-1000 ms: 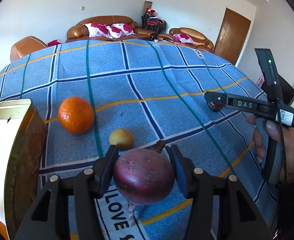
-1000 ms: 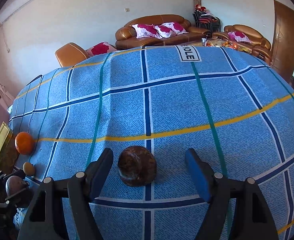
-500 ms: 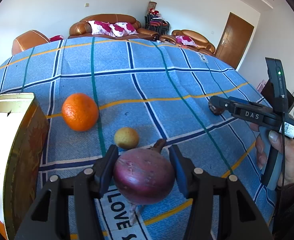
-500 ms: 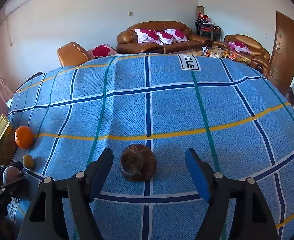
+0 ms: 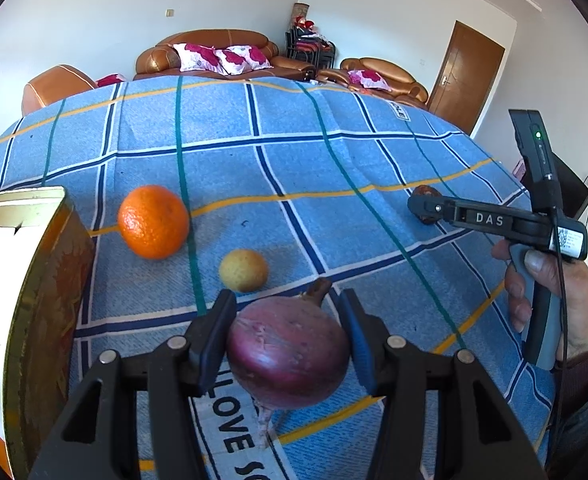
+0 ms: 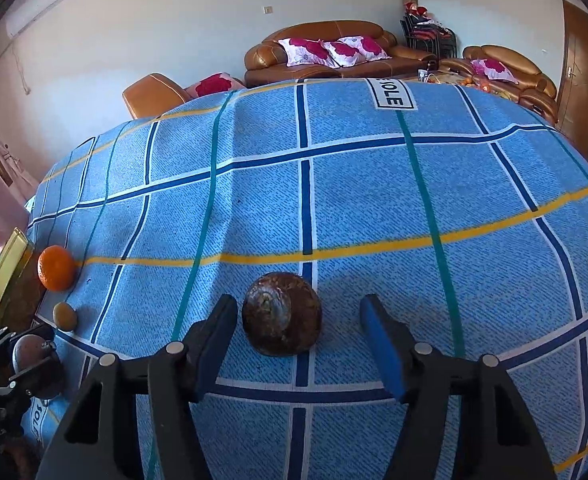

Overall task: Organize fruits
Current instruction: 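Lower the open right gripper around the brown round fruit and close it, then carry the brown fruit and red onion over the tin tray with both grippers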

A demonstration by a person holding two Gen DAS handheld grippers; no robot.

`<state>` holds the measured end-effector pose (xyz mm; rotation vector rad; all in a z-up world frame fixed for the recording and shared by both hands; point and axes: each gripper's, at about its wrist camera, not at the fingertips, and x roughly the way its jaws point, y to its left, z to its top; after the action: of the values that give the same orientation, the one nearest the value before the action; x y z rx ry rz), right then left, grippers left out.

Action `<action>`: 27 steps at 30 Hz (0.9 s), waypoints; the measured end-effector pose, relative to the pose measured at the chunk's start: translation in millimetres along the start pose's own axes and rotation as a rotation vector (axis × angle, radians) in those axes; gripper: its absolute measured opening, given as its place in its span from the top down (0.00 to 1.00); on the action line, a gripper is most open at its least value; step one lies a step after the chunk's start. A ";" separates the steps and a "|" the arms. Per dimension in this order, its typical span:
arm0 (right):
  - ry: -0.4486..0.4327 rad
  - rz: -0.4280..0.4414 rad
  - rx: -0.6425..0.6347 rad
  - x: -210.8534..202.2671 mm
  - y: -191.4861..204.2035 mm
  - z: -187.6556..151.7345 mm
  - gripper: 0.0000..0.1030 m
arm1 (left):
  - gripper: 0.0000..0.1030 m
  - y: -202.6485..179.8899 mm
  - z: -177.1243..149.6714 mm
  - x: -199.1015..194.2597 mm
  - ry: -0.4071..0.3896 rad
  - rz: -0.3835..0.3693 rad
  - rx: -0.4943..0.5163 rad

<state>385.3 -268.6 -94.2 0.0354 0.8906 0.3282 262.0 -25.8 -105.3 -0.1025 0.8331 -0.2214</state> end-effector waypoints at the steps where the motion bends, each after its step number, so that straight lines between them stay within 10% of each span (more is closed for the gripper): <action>1: -0.001 0.002 0.004 -0.2 -0.9 0.0 0.39 | 0.47 -2.2 0.4 0.4 0.001 0.003 0.007; 6: 0.002 -0.003 -0.022 -0.2 3.6 -0.4 0.62 | 0.47 -6.2 -0.3 -3.0 -0.019 0.032 0.021; 27: -0.284 -0.096 -0.224 -61.5 49.0 -19.4 0.62 | 0.47 -9.6 -3.7 -31.1 -0.169 0.094 0.042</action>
<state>321.5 -242.3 -51.8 -0.1639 0.5687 0.3219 237.5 -27.9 -83.6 -0.0422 0.6635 -0.1395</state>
